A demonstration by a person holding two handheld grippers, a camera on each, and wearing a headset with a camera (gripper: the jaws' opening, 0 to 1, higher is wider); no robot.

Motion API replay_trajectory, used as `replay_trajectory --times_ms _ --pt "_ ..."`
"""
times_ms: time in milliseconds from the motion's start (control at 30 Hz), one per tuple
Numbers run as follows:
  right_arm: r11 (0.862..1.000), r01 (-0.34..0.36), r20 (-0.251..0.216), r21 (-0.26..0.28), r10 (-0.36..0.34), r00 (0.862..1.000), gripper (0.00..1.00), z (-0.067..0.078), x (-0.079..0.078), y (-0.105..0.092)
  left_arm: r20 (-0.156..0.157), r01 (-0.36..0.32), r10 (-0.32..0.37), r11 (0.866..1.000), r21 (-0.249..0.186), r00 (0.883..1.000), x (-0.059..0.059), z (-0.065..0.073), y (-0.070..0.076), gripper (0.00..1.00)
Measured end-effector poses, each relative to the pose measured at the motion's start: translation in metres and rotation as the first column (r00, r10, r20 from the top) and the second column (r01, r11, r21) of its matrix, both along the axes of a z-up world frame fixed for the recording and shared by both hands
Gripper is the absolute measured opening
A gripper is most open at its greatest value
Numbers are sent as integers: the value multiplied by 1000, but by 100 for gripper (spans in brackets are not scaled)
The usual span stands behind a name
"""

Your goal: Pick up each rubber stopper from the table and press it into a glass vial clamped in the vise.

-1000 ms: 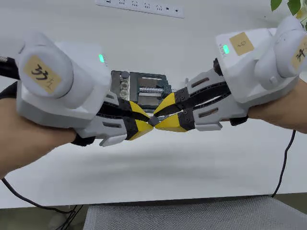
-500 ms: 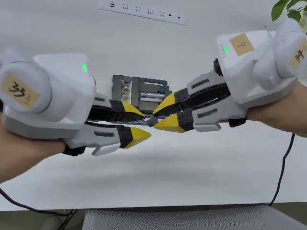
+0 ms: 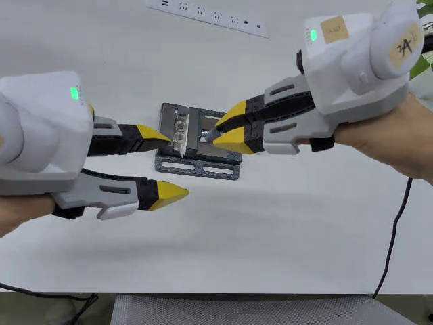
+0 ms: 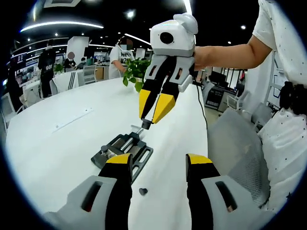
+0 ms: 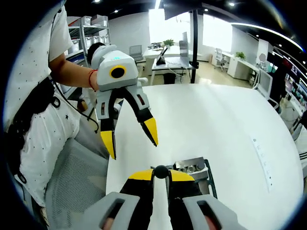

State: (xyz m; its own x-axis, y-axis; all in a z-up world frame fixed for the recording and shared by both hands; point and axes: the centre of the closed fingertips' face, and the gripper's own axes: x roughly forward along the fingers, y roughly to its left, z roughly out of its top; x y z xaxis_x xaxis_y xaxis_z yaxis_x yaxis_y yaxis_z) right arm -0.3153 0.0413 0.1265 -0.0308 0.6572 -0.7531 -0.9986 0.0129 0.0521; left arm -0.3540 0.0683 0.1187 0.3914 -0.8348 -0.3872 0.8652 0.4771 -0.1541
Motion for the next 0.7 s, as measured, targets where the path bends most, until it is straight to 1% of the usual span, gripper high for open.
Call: replay_trajectory --times_ms 67,100,167,267,433,500,567,600,700 --pt "1000 10 3 -11 -10 1000 5 -2 6 2 5 -13 13 1000 2 1000 3 -2 4 49" --pt "1000 16 0 -17 -16 1000 5 -4 10 4 14 -17 17 1000 0 1000 4 -3 7 51" --pt "999 25 7 -35 -25 1000 5 -7 17 7 15 -33 33 999 -3 999 7 -4 12 54" --pt "998 31 4 -54 -31 1000 5 -12 25 12 37 -43 43 999 -13 998 11 -5 17 61" --pt "995 42 10 -94 -41 999 5 -22 36 18 46 -45 45 999 4 998 14 -12 24 68" --pt "993 45 10 -107 -44 999 5 -28 43 18 45 -46 46 999 -1 998 16 -13 26 70" --pt "992 44 10 -122 -43 999 5 -31 47 20 47 -48 48 999 -1 998 16 -14 27 72" --pt "990 41 9 -135 -40 999 5 -35 49 21 51 -49 49 999 -1 997 17 -15 29 73" --pt "987 36 4 -158 -36 999 5 -44 53 24 46 -55 55 998 -10 997 19 -18 31 75"
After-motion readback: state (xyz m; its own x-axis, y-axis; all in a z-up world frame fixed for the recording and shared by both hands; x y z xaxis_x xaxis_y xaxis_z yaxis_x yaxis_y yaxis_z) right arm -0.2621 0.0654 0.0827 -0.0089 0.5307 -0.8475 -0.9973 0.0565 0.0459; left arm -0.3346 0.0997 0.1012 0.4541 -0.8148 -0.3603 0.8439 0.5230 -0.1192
